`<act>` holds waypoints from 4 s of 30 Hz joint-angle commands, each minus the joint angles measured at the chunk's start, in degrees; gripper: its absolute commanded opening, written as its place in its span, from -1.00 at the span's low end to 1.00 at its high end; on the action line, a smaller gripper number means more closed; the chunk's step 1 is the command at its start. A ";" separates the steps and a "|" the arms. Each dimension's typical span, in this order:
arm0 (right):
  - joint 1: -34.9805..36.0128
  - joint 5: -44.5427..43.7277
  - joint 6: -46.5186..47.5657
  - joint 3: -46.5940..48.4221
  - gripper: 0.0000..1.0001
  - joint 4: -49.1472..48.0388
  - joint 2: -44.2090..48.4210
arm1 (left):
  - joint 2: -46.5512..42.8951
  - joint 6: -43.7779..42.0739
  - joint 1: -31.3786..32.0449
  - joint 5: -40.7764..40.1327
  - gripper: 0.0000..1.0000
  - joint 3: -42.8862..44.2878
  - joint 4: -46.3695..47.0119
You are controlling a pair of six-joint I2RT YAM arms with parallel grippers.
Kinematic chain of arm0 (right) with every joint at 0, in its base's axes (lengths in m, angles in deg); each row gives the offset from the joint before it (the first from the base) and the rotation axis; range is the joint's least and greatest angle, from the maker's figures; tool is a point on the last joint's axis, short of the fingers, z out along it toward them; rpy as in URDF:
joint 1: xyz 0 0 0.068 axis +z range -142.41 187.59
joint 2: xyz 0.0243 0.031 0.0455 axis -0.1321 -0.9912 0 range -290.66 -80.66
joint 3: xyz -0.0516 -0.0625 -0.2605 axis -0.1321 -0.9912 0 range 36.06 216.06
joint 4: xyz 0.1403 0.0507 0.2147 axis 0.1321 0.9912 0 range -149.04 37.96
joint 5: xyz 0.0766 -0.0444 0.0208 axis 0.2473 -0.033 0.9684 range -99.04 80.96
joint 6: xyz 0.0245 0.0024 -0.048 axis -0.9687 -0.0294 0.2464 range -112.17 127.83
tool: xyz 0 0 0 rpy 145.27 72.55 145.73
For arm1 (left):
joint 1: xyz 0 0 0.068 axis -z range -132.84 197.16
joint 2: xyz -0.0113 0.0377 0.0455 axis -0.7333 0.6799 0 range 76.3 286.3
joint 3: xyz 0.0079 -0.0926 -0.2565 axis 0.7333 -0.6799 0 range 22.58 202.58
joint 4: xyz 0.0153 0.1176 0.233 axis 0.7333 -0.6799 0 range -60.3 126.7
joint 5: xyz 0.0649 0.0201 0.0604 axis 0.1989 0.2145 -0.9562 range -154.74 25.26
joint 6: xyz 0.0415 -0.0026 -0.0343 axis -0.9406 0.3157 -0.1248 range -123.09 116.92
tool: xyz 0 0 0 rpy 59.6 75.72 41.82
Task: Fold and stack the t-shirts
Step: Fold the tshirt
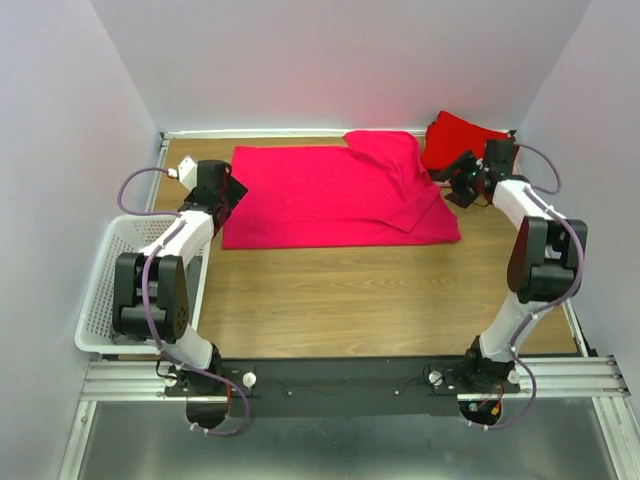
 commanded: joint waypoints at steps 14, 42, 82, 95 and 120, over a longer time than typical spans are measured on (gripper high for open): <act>14.35 -14.31 2.15 -24.56 -0.18 -8.38 11.31 | -2.69 4.33 13.67 -3.80 0.34 -10.36 -0.61; 16.37 -12.37 -1.54 -23.68 -0.83 -12.34 7.17 | 1.35 4.25 14.03 -3.98 0.29 -11.24 0.79; 22.52 -16.33 11.81 10.77 -0.84 -11.73 -17.44 | 2.85 0.99 14.11 -3.45 0.26 -9.39 0.53; 22.52 -17.28 16.92 8.50 0.36 -11.20 -11.12 | -1.19 0.46 14.03 -3.71 0.45 -10.45 -0.60; 7.05 -25.20 4.52 -33.43 0.28 0.23 27.39 | -10.87 0.46 4.53 -5.64 0.73 -21.53 -1.66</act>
